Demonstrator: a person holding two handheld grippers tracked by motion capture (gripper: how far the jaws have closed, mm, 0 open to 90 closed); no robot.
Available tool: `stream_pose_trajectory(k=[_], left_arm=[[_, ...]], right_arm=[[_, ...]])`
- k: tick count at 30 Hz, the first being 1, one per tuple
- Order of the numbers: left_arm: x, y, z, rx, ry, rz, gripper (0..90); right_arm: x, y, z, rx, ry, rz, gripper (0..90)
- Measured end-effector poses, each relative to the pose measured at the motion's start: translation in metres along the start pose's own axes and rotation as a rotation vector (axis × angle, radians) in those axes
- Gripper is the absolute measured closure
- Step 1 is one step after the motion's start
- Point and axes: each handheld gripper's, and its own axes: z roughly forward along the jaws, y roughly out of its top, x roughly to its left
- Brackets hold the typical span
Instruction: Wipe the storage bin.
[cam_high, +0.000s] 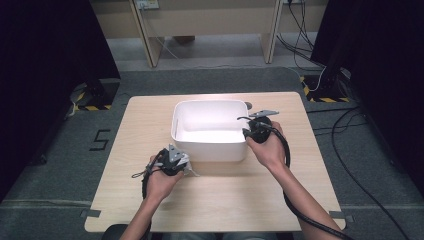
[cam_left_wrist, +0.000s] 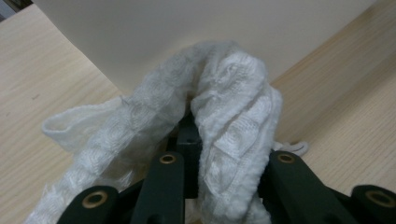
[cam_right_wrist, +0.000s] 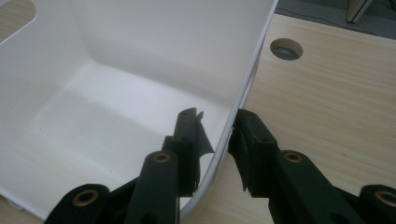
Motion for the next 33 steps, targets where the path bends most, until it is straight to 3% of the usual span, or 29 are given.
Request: stream_pose_trajectory(k=[16, 33], left_arm=[[-0.004, -0.009, 0.017, 0.023, -0.015, -0.011, 74.3], [-0.013, -0.005, 0.021, 0.021, -0.019, 0.003, 74.4]], right_arm=[[0.001, 0.000, 0.000, 0.003, -0.006, 0.000, 71.2], [0.001, 0.000, 0.000, 0.003, -0.009, -0.002, 71.1]])
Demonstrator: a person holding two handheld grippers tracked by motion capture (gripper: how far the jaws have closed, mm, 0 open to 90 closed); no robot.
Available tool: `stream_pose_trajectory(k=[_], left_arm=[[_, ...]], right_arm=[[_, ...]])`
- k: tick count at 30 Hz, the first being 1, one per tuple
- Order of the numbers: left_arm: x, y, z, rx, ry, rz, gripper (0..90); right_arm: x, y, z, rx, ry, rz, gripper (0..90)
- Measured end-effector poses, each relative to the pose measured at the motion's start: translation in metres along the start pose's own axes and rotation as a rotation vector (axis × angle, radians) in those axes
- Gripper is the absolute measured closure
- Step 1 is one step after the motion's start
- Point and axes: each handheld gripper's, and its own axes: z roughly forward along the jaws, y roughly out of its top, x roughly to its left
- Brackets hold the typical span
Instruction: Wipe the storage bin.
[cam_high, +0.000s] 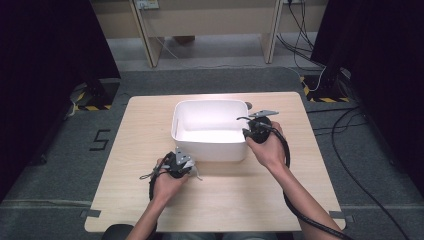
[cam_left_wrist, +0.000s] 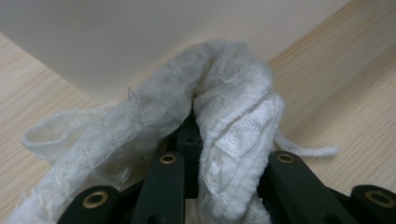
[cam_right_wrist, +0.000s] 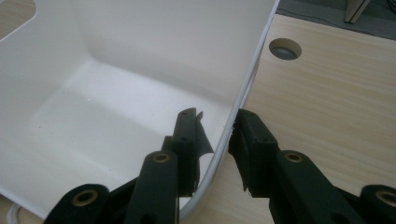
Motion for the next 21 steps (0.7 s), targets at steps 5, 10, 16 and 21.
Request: stream_pose_trajectory(k=[5, 10, 16, 21], left_arm=[[-0.001, 0.001, 0.000, -0.005, -0.002, -0.002, 74.4], [-0.001, 0.002, -0.005, -0.031, 0.007, -0.016, 74.6], [-0.002, 0.010, -0.016, -0.069, 0.019, -0.020, 74.7], [-0.001, 0.017, -0.025, -0.096, 0.034, -0.021, 74.7]], right_arm=[[0.000, 0.000, 0.000, 0.001, 0.000, 0.003, 71.0], [0.000, 0.000, 0.000, 0.000, 0.000, -0.001, 70.9], [0.000, 0.000, 0.000, 0.000, 0.000, 0.001, 70.9], [0.001, 0.000, 0.000, 0.001, 0.001, 0.000, 70.5]])
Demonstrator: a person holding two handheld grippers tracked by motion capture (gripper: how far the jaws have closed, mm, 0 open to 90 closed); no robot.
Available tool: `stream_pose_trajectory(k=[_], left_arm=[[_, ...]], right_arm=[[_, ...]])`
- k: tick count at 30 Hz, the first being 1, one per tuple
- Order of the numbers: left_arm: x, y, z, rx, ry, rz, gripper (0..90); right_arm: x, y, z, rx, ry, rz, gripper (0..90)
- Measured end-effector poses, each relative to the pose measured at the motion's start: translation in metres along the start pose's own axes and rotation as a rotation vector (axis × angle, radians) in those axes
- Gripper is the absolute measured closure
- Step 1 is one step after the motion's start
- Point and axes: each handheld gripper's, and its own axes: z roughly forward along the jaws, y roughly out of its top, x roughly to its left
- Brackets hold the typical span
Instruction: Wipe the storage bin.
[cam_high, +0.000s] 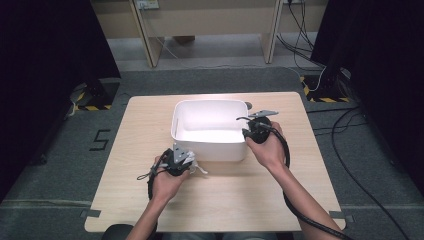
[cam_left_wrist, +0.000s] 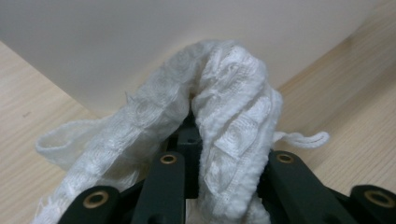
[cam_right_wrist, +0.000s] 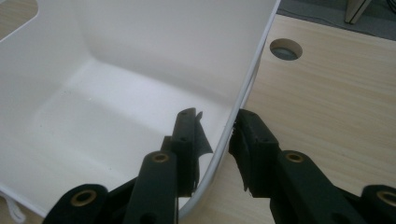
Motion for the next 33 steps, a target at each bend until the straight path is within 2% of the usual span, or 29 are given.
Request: stream_pose_trajectory(k=[22, 24, 33], left_arm=[[0.006, 0.020, -0.021, -0.073, 0.029, -0.032, 74.7], [0.006, 0.022, -0.023, -0.076, 0.039, -0.018, 74.6], [0.004, 0.026, -0.024, -0.075, 0.040, -0.005, 74.6]], right_arm=[[0.001, 0.000, 0.000, -0.003, 0.003, 0.000, 69.1], [0.001, 0.000, 0.000, -0.003, 0.003, 0.001, 69.1], [0.001, 0.001, 0.001, -0.003, 0.002, -0.004, 69.1]])
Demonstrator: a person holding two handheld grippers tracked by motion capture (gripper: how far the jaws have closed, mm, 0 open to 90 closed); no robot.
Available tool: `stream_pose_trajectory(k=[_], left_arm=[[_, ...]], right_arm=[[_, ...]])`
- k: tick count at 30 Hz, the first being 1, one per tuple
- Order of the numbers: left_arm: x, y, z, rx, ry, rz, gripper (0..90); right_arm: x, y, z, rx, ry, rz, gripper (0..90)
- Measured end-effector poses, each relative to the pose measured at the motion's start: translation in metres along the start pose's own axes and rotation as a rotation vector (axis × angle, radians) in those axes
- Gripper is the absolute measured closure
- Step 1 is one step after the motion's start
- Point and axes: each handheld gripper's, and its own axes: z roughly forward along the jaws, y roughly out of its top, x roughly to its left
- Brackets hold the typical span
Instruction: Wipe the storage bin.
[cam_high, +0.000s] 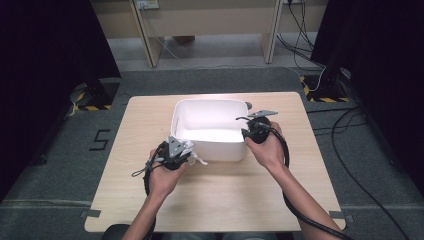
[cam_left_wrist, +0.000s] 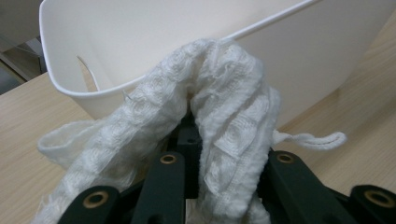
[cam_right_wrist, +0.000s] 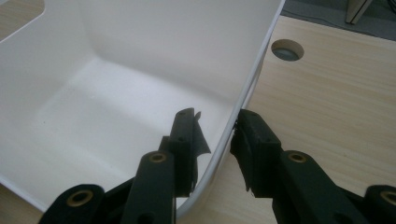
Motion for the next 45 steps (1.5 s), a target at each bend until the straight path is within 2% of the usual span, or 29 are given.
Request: stream_pose_trajectory(k=[4, 6, 7, 8, 17, 19, 20, 28, 30, 31, 33, 34, 35, 45], left_arm=[[-0.004, 0.003, 0.001, -0.005, -0.021, -0.001, 74.6], [-0.005, 0.004, 0.001, -0.004, -0.007, 0.002, 74.6], [-0.006, 0.005, 0.002, -0.009, -0.027, 0.006, 74.6], [-0.006, 0.005, 0.002, -0.008, -0.011, 0.006, 74.6], [-0.007, 0.005, 0.003, -0.006, -0.028, 0.006, 74.6], [-0.007, 0.005, 0.003, -0.003, -0.010, 0.011, 74.6], [-0.008, 0.004, 0.005, -0.004, -0.027, 0.010, 74.6], [-0.009, 0.000, 0.009, 0.013, -0.028, 0.009, 74.5], [-0.008, 0.000, 0.011, 0.004, -0.028, 0.024, 74.6], [-0.009, -0.002, 0.011, 0.011, -0.030, 0.010, 74.5], [-0.009, -0.003, 0.013, 0.014, -0.031, 0.011, 74.5], [-0.008, -0.003, 0.014, 0.012, -0.031, 0.026, 74.5], [-0.009, -0.004, 0.014, 0.018, -0.032, 0.010, 74.5], [-0.010, -0.009, 0.020, 0.027, -0.035, 0.015, 74.6]], right_arm=[[0.000, 0.000, 0.000, 0.000, -0.001, 0.002, 69.1], [0.001, 0.000, 0.000, 0.001, -0.001, 0.004, 69.1], [0.000, 0.000, 0.000, 0.000, -0.001, 0.001, 69.0], [0.000, 0.000, 0.000, 0.000, -0.001, 0.001, 69.1], [0.000, 0.000, 0.000, 0.002, 0.000, 0.001, 68.7], [0.000, 0.000, 0.000, 0.001, 0.000, 0.001, 68.8], [0.000, 0.000, 0.000, 0.001, 0.000, 0.002, 68.8], [0.000, 0.000, 0.000, 0.001, -0.001, -0.003, 68.7], [0.000, 0.000, 0.000, 0.001, -0.002, -0.005, 68.7], [0.000, 0.000, 0.000, 0.001, -0.002, -0.005, 68.6], [0.001, 0.000, 0.000, 0.001, -0.002, -0.005, 68.6], [0.001, 0.000, 0.000, 0.001, -0.002, -0.005, 68.6], [0.000, 0.000, 0.000, 0.001, -0.002, -0.005, 68.5], [0.001, 0.000, 0.000, 0.002, -0.003, -0.007, 68.4]])
